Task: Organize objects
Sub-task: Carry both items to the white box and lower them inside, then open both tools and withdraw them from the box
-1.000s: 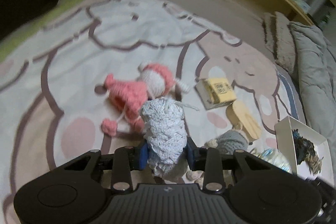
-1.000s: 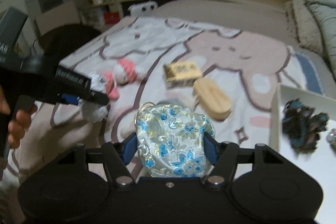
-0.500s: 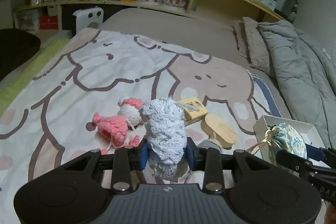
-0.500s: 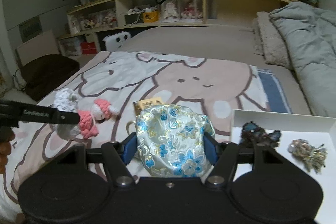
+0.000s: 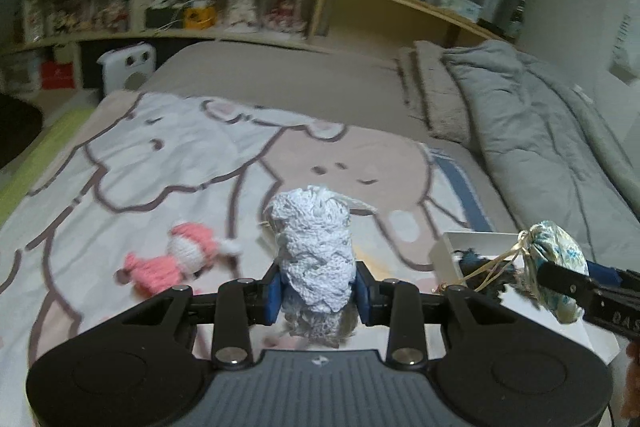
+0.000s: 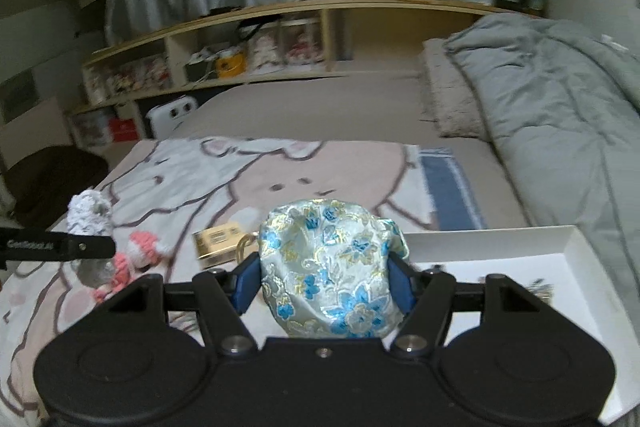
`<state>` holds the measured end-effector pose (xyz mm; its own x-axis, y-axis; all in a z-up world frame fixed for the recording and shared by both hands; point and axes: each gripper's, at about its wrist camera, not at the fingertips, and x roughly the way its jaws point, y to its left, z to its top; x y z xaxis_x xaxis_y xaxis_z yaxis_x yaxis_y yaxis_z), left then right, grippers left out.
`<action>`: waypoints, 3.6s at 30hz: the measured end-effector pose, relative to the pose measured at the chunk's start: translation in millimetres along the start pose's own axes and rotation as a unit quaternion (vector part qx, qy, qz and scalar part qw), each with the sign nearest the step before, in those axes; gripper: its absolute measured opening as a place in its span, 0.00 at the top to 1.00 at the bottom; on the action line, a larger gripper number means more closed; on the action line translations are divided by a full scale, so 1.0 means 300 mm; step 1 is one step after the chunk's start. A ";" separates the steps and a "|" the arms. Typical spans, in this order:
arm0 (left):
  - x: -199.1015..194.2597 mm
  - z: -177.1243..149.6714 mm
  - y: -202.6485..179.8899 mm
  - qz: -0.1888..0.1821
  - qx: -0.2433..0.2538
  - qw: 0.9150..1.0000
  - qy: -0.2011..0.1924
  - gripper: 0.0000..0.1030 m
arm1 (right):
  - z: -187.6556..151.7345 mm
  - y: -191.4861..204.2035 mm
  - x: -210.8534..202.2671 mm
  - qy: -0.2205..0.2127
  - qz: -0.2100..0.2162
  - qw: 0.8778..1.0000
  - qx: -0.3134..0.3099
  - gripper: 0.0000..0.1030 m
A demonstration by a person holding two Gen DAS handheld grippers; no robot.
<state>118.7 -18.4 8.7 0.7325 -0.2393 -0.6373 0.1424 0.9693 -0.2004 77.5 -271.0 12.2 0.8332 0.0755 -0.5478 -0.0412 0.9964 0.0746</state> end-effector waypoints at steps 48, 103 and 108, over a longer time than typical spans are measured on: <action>0.477 -0.145 -0.748 -0.174 0.152 0.962 0.149 0.64 | -0.189 -0.684 0.300 0.151 -0.240 0.951 0.122 0.36; 0.375 -0.027 -0.639 -0.088 0.126 0.982 0.111 0.24 | -0.103 -0.524 0.057 0.104 -0.234 0.962 0.097 0.13; 0.322 -0.044 -0.595 -0.084 0.125 0.983 0.105 0.16 | -0.102 -0.483 0.014 0.103 -0.218 0.966 0.089 0.08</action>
<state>155.2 -215.2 -26.9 0.5347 -0.3777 -0.7559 0.4276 0.8925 -0.1435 70.1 -413.7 -26.4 0.6217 -0.3262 -0.7121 0.4011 0.9135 -0.0683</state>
